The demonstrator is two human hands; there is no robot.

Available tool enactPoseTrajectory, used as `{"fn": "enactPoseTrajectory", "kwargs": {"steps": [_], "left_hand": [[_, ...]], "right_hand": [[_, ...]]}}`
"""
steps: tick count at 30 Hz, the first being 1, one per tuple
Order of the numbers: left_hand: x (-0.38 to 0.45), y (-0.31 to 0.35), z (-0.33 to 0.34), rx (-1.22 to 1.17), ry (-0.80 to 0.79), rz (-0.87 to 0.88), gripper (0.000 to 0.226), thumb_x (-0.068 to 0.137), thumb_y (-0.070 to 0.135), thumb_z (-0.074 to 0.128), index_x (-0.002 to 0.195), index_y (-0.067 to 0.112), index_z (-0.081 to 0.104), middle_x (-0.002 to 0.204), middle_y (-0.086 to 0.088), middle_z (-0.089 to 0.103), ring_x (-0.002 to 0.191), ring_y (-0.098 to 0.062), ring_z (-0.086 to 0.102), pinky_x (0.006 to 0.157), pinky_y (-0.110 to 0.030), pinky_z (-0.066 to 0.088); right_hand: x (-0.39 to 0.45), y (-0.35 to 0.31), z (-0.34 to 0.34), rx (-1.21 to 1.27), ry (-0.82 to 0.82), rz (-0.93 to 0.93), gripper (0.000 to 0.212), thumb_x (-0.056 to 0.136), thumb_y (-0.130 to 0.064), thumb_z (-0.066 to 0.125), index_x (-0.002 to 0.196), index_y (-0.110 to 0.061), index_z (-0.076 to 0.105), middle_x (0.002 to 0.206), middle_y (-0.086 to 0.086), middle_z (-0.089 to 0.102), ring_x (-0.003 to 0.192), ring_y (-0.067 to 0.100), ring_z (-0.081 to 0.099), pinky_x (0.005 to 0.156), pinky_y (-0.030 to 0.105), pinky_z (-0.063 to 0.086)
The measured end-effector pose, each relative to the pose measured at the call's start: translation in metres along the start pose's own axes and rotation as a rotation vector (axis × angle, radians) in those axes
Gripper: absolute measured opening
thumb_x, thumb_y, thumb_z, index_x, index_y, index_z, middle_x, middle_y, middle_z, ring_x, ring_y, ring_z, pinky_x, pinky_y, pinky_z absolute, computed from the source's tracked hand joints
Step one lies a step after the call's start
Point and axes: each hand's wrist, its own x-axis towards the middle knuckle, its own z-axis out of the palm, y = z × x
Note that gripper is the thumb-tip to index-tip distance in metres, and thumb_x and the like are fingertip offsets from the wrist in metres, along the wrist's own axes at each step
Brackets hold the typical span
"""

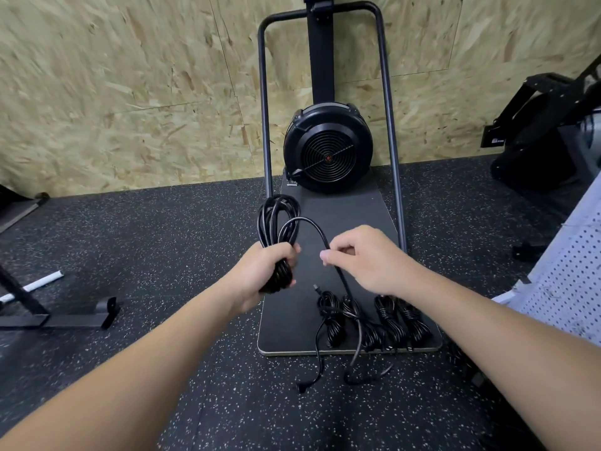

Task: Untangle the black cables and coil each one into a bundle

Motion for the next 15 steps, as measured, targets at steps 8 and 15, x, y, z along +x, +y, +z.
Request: {"fn": "enactPoseTrajectory", "kwargs": {"steps": [8, 15], "left_hand": [[-0.015, -0.011, 0.028, -0.044, -0.262, 0.027, 0.011, 0.096, 0.011, 0.074, 0.105, 0.008, 0.079, 0.096, -0.017, 0.069, 0.082, -0.027, 0.066, 0.073, -0.039, 0.055], [-0.018, -0.012, 0.042, -0.111, -0.278, 0.008, 0.020, 0.105, 0.010, 0.068, 0.124, 0.006, 0.073, 0.113, -0.018, 0.078, 0.096, -0.022, 0.074, 0.072, -0.033, 0.056]], "right_hand": [[0.000, -0.024, 0.008, 0.342, 0.298, 0.010, 0.024, 0.108, -0.021, 0.065, 0.088, -0.012, 0.074, 0.066, 0.009, 0.073, 0.055, 0.029, 0.071, 0.057, 0.040, 0.063], [-0.004, -0.026, 0.002, 0.390, 0.456, -0.017, 0.008, 0.100, -0.021, 0.079, 0.101, -0.019, 0.071, 0.084, 0.003, 0.076, 0.063, 0.020, 0.077, 0.056, 0.047, 0.065]]}}
